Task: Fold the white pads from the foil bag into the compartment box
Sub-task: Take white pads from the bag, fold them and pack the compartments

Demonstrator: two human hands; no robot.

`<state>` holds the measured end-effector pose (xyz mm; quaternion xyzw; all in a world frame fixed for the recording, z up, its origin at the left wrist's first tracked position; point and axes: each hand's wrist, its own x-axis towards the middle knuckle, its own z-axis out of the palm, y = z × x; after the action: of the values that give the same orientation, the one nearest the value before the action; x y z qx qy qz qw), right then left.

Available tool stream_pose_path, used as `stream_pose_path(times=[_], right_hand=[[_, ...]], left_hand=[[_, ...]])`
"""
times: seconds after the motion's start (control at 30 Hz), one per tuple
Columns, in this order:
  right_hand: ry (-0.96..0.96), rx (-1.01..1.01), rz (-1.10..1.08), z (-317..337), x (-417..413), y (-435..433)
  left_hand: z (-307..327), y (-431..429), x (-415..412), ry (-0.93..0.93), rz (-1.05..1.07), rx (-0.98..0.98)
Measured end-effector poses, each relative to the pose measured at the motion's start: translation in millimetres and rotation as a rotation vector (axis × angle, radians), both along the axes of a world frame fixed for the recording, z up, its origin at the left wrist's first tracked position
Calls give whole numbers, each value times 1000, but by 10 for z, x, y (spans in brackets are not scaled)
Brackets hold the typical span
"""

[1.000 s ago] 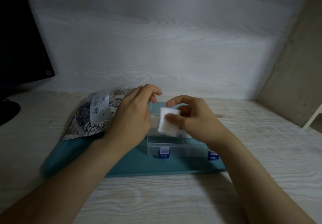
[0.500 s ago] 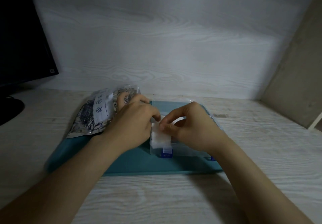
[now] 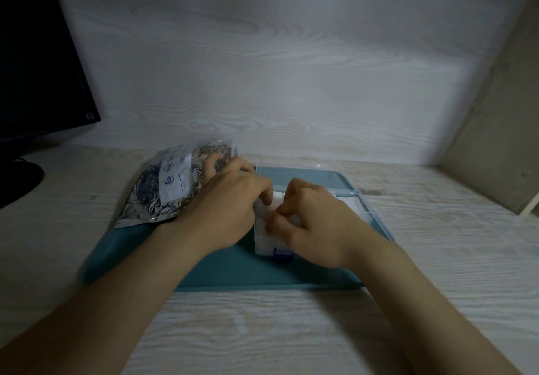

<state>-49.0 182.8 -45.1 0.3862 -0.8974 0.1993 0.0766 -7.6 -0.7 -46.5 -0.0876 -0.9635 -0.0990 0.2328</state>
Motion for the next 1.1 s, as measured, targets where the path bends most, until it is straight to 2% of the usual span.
stream_pose_path(times=[0.17, 0.3, 0.43, 0.53, 0.63, 0.8, 0.97, 1.1], right_hand=[[74, 18, -8, 75, 96, -26], [62, 77, 0, 102, 160, -31], [79, -27, 9, 99, 156, -47], [114, -147, -5, 93, 136, -58], [119, -243, -29, 69, 81, -99], [124, -304, -100, 86, -42, -247], [107, -193, -40, 50, -215, -536], [101, -188, -53, 62, -396, -717]], left_hand=[[-88, -77, -111, 75, -42, 42], [-63, -130, -143, 281, -56, 101], [-57, -281, -199, 445, 147, 199], [-110, -435, -265, 233, 333, 266], [-137, -559, -288, 55, 414, 323], [-53, -547, -205, 43, 449, 422], [-75, -623, -203, 47, 357, 745], [-70, -681, -219, -11, 308, 899]])
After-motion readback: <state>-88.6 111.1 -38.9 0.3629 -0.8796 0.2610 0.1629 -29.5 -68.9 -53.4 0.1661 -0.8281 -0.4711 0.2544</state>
